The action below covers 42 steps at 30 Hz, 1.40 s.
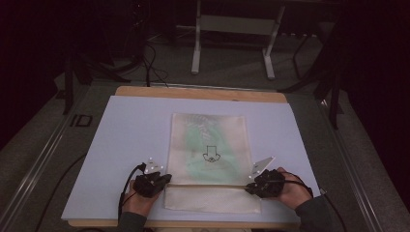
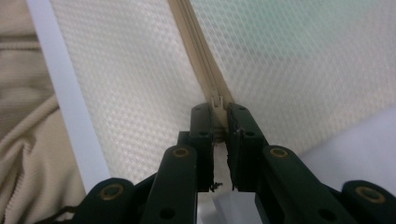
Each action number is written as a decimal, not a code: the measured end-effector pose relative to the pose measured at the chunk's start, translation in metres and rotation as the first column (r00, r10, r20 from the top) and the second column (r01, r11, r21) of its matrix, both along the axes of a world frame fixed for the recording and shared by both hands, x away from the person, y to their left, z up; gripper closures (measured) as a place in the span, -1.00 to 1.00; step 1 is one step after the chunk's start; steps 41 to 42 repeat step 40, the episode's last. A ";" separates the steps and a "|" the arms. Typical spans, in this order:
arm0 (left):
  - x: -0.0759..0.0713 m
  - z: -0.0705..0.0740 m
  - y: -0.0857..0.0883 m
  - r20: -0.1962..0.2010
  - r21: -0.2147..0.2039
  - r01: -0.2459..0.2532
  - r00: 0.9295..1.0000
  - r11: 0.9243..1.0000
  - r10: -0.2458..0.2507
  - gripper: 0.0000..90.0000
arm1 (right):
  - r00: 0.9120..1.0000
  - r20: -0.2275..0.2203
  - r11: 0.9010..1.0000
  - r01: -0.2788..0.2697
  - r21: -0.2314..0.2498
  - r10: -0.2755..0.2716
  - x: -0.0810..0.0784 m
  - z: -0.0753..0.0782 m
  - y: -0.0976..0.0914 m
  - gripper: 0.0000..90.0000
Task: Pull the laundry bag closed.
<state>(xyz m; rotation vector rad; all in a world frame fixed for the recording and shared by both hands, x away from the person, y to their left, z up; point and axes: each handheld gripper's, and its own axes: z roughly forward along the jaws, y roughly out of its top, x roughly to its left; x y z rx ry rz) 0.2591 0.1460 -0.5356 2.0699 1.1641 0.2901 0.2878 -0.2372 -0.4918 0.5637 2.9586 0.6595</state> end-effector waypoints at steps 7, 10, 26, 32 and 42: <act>0.000 -0.001 0.001 -0.003 -0.015 -0.001 1.000 1.000 0.001 0.98 | 0.999 -0.003 0.999 0.033 -0.009 -0.033 0.001 -0.003 -0.010 0.82; 0.000 0.000 0.001 0.001 -0.006 0.003 1.000 1.000 -0.003 0.98 | 0.999 0.003 0.998 0.050 -0.025 -0.050 0.001 -0.003 -0.014 0.82; -0.002 -0.001 0.001 0.018 -0.026 0.025 1.000 0.999 -0.025 0.81 | 0.998 0.006 0.995 0.065 0.072 -0.065 0.000 -0.002 -0.027 0.33; -0.005 0.002 0.003 0.055 -0.013 0.011 0.998 1.000 -0.011 0.68 | 0.991 0.057 0.986 0.113 0.124 -0.121 0.003 0.004 -0.033 0.17; -0.005 0.008 0.023 0.125 0.023 -0.110 0.986 0.994 0.106 0.42 | 0.920 0.083 0.908 0.358 0.218 -0.383 0.017 -0.005 -0.057 0.01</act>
